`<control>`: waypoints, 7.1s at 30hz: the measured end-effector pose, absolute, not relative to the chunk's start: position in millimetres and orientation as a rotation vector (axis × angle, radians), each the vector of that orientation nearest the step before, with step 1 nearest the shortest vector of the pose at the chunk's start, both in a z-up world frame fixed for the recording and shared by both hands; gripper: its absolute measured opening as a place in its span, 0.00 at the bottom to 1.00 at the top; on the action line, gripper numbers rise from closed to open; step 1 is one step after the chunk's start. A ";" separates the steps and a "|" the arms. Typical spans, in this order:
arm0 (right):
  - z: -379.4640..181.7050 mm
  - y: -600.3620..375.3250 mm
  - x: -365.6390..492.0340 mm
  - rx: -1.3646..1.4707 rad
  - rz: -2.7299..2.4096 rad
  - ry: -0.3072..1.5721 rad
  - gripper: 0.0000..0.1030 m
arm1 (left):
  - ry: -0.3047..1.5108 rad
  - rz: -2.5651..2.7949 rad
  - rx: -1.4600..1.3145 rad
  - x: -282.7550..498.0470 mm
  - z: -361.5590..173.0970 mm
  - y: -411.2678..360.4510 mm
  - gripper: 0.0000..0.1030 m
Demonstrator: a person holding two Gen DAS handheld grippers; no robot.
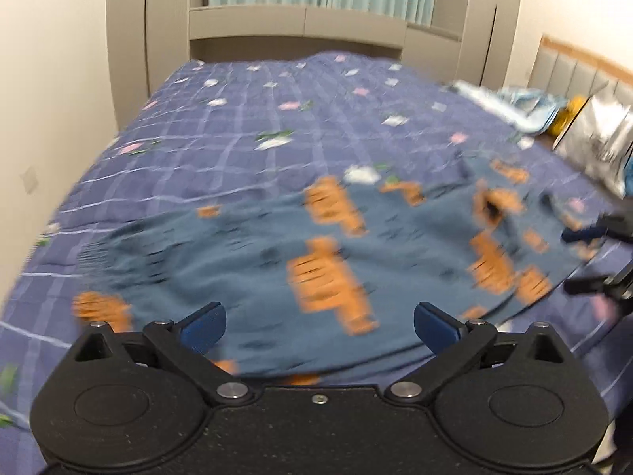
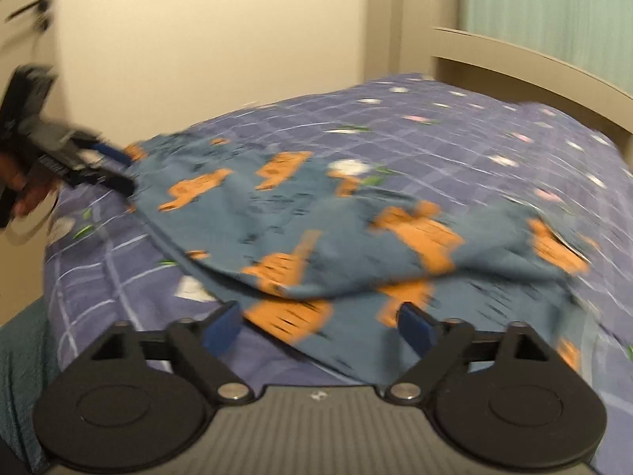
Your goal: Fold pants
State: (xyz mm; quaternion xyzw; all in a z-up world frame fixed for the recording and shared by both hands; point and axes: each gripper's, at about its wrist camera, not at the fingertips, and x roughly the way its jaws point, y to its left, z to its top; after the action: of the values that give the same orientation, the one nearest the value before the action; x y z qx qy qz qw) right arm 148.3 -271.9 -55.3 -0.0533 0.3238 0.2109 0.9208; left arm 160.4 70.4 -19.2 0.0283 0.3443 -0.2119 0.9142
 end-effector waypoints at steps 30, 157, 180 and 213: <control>-49.7 -454.4 149.9 -0.160 -0.352 0.557 1.00 | 0.751 -0.709 -0.098 211.1 -39.6 -134.3 0.91; -73.3 -377.7 143.5 -0.097 0.049 0.714 1.00 | 0.797 0.000 0.295 148.8 -5.1 -3.2 0.99; -80.7 -133.5 390.3 -0.163 0.489 0.714 1.00 | 0.865 0.138 -0.008 180.4 -55.4 103.4 1.00; -71.3 -411.7 97.5 0.175 0.046 0.596 1.00 | 0.802 -0.363 0.186 196.9 -15.0 -167.5 0.99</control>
State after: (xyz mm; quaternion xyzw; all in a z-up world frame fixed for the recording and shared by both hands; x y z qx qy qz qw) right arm 97.5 -411.7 -71.3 0.0863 0.2930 0.0225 0.9519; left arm 196.9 -167.5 -15.0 0.0897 0.3877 -0.1755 0.9005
